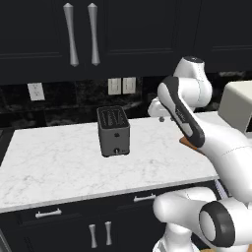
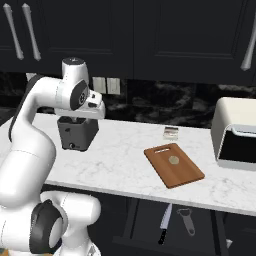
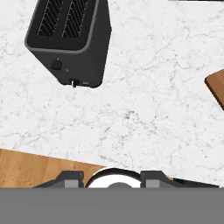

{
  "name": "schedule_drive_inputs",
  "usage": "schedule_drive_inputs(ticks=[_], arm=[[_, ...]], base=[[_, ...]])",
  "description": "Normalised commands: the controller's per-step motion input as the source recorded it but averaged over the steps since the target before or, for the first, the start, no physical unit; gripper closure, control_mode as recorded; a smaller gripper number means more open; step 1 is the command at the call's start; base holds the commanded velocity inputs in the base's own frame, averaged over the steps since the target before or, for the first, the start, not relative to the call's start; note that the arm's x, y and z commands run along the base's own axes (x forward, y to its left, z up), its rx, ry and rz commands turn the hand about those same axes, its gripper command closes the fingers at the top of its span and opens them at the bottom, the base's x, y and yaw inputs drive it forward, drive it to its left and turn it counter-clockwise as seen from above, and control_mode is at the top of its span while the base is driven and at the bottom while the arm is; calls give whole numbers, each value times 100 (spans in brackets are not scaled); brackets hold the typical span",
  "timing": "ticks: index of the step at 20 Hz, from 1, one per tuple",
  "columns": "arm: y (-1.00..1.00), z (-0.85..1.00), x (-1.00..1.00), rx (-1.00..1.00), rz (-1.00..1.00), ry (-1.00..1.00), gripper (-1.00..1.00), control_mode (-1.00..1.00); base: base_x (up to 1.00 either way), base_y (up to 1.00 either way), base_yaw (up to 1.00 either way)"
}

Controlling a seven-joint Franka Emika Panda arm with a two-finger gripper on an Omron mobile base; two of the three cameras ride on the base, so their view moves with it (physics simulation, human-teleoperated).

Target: Place the appropriate cutting tool for cutting the garlic skin on the cutting board.

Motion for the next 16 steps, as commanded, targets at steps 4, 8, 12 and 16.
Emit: schedule_drive_inputs(ticks=[4,8,12,16], arm=[[-10,-14,-38,-2,2,-5,-100,-100],[-73,-37,-80,0,2,-10,-100,-100],[-99,-35,-63,4,0,7,-100,-100],[-100,-34,-59,5,0,6,-100,-100]], base=[[0,0,0],[0,0,0],[0,0,0],[0,0,0]])
